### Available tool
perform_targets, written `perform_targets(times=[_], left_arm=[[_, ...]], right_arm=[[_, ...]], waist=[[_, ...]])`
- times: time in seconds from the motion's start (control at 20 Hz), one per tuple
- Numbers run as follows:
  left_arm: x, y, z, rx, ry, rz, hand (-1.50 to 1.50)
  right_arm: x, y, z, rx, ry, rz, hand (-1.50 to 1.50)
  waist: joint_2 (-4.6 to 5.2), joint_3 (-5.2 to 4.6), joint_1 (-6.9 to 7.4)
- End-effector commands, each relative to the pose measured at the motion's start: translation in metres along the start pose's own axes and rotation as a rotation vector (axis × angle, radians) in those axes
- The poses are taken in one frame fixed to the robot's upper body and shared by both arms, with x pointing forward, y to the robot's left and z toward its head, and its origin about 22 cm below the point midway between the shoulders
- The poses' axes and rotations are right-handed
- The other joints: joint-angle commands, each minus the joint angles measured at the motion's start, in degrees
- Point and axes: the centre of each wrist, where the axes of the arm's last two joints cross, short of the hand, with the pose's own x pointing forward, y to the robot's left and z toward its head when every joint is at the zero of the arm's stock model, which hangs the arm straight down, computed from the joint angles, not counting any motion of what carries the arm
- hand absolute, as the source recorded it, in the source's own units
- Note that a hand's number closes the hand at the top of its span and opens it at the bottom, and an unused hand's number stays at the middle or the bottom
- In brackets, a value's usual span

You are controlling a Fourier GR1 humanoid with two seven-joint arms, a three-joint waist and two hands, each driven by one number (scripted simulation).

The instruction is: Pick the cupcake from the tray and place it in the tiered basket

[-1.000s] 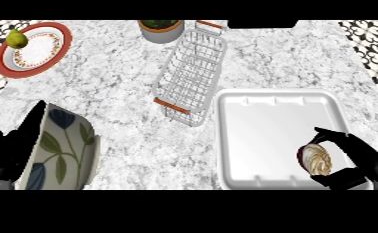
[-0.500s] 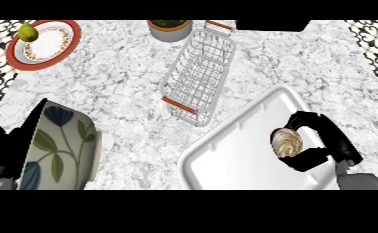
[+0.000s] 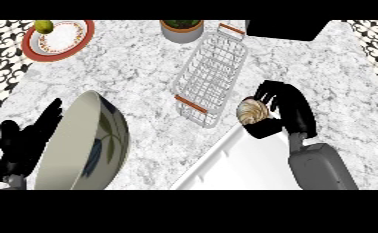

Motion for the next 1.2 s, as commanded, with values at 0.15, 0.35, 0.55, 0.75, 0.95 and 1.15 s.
perform_targets(times=[0.15, 0.35, 0.55, 0.75, 0.95, 1.15], left_arm=[[0.001, -0.01, -0.005, -0.027, 0.017, -0.008, 0.0], [0.0, -0.012, -0.006, -0.037, 0.027, -0.006, 0.0], [0.003, -0.018, -0.01, -0.051, 0.024, 0.001, 0.0], [0.009, -0.021, -0.017, -0.06, 0.009, -0.004, 0.0], [0.013, -0.029, -0.022, -0.058, -0.016, 0.012, 0.0], [0.014, -0.038, -0.025, -0.073, -0.015, -0.001, 0.0]], right_arm=[[0.094, 0.011, 0.004, -0.273, -0.02, 0.044, 1.5], [0.143, 0.019, 0.012, -0.385, -0.003, 0.065, 1.5], [0.182, 0.017, 0.015, -0.526, 0.045, 0.1, 1.5], [0.216, 0.016, 0.018, -0.638, 0.068, 0.126, 1.5], [0.242, 0.015, 0.008, -0.716, 0.115, 0.197, 1.5], [0.262, 0.012, -0.005, -0.78, 0.144, 0.234, 1.5]], waist=[[-0.36, 0.2, -0.37], [-0.11, 0.66, 0.6], [0.59, 0.95, 1.18], [1.38, 1.24, 1.68], [2.1, 1.39, 2.06], [2.62, 1.55, 2.24]])
